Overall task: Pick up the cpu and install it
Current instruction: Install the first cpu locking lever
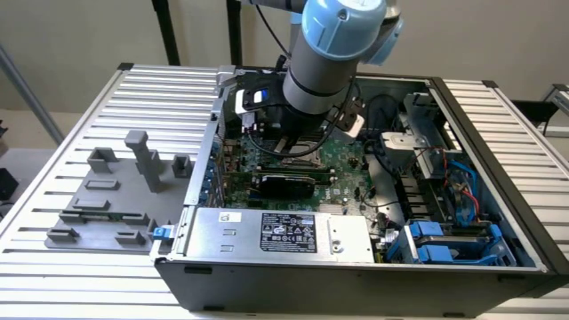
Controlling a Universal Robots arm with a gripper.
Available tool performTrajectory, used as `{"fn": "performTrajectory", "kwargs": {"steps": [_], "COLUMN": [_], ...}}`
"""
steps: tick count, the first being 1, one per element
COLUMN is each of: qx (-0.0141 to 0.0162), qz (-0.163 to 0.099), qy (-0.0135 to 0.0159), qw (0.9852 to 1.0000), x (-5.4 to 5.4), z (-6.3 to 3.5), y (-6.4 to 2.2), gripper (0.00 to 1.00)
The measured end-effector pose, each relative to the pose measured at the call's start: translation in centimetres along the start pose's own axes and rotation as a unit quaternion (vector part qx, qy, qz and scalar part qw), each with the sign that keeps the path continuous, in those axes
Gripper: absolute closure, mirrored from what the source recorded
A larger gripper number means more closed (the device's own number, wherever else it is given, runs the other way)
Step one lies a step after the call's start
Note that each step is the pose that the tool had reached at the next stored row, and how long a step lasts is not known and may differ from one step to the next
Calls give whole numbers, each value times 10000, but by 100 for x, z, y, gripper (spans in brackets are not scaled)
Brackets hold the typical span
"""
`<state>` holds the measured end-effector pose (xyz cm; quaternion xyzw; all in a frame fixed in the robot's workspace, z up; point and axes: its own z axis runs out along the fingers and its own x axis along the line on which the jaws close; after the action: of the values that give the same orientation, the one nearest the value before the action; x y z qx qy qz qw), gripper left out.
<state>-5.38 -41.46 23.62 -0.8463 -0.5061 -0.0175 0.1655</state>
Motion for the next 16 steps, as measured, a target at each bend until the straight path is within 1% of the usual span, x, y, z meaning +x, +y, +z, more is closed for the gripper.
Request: {"fn": "performTrajectory", "kwargs": {"steps": [4, 7, 11, 14, 16], "qx": [-27, -41, -47, -52, -61], "qz": [22, 32, 37, 35, 33], "qy": [-40, -58, -69, -66, -65], "qw": [10000, 10000, 10000, 10000, 10000], "x": [-17, -22, -16, -8, -7], "z": [59, 109, 165, 211, 242], "y": [-8, -24, -50, -64, -67], "gripper": [89, 89, 89, 89, 89]}}
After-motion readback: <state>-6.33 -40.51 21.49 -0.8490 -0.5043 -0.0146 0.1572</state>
